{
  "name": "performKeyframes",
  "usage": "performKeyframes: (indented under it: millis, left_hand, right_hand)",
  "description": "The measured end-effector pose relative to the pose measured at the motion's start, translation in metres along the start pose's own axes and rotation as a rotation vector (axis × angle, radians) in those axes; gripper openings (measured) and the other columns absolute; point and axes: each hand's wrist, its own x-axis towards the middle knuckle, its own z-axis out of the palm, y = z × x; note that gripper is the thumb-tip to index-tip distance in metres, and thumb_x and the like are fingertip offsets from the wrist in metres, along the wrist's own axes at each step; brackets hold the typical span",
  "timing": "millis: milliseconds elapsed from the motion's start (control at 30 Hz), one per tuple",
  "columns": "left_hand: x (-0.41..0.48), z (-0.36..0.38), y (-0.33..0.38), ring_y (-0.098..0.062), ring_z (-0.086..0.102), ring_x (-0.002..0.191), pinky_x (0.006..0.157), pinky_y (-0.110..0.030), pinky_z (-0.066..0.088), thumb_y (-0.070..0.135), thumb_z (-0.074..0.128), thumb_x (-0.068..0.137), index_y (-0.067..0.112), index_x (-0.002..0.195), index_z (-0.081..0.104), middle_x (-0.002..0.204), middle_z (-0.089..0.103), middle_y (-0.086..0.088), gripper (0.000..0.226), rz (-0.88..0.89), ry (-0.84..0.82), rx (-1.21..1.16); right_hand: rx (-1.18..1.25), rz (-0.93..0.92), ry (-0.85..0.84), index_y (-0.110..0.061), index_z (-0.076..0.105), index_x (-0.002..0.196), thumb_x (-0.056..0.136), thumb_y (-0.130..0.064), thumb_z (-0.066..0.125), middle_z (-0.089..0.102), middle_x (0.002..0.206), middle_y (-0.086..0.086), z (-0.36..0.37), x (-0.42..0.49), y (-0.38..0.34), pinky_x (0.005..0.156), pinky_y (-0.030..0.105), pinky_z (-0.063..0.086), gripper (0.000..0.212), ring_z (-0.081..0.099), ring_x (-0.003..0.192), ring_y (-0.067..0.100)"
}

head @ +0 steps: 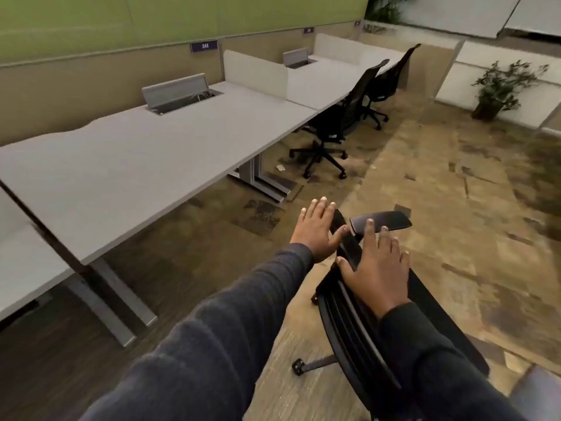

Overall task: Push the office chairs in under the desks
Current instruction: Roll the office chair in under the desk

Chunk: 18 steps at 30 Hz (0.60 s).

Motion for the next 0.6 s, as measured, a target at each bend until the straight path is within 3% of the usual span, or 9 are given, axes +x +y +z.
performKeyframes:
  millis: [133,300,433,600]
  left_hand:
    - [0.016,0.014,0.038,-0.026,0.002,0.154,0.124,-0.046,0.0,0.053,0.044,0.098,0.019,0.151,0.04,0.166,0.015,-0.007,0.063,0.07,-0.083,0.157]
    - [0.03,0.023,0.052,-0.028,0.022,0.148,0.12,-0.055,-0.002,0.052,0.037,0.097,0.024,0.125,0.068,0.148,0.05,-0.004,0.051,0.074,-0.286,0.411]
    - [0.03,0.018,0.047,-0.025,0.03,0.145,0.121,-0.057,-0.001,0.051,0.031,0.1,0.022,0.124,0.069,0.139,0.056,-0.003,0.054,0.057,-0.29,0.459]
    - [0.015,0.015,0.023,-0.021,0.029,0.145,0.12,-0.058,-0.001,0.048,0.026,0.103,0.023,0.128,0.066,0.141,0.055,0.0,0.054,0.009,-0.248,0.378]
  right_hand:
    - [0.062,-0.032,-0.055,-0.019,0.005,0.16,0.088,-0.06,0.06,0.024,0.162,0.018,0.003,-0.01,0.029,0.117,0.057,0.029,0.1,0.027,0.149,0.037]
    - [0.145,0.059,-0.264,-0.017,0.006,0.159,0.089,-0.057,0.062,0.045,0.145,0.015,0.017,-0.023,0.052,0.095,0.047,0.047,0.099,0.055,0.125,0.036]
    - [0.195,0.063,-0.3,-0.011,0.035,0.141,0.094,-0.043,0.06,0.057,0.13,0.015,0.028,-0.03,0.051,0.09,0.043,0.051,0.062,0.062,0.115,0.036]
    - [0.2,-0.032,-0.317,-0.01,0.044,0.131,0.093,-0.033,0.061,0.059,0.129,0.013,0.029,-0.027,0.034,0.093,0.042,0.053,0.048,0.062,0.115,0.033]
